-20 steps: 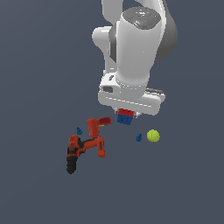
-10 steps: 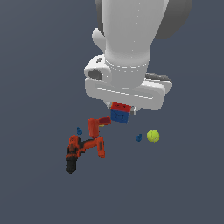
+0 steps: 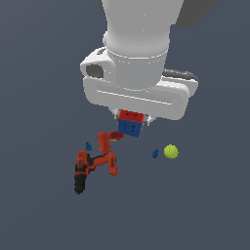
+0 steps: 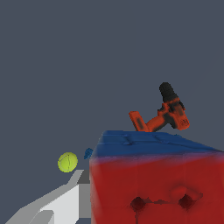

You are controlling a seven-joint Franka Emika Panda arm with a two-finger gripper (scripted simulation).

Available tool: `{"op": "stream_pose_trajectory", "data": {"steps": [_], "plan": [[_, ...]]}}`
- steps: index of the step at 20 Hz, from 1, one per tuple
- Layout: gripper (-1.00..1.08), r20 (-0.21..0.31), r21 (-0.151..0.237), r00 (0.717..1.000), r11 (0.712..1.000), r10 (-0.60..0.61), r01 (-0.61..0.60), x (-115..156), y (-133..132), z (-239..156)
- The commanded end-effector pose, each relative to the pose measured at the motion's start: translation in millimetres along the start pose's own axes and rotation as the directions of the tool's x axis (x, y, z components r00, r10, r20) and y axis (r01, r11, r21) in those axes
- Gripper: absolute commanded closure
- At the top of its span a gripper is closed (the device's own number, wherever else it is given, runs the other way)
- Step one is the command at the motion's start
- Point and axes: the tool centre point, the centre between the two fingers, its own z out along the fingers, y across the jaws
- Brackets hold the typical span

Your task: Pick up a designated object from a clutter of objects.

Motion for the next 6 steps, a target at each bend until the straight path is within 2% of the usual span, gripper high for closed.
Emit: {"op": "stream_pose_trajectory", "data": {"steps": [1,6], "plan": [[1.08,-0.002,0.001,1.000,1.000,0.000,0.000,3.2,0.4,-5.4],[1.08,-0.002,0.001,1.000,1.000,0.000,0.000,5.2,0.5,-7.9]]}}
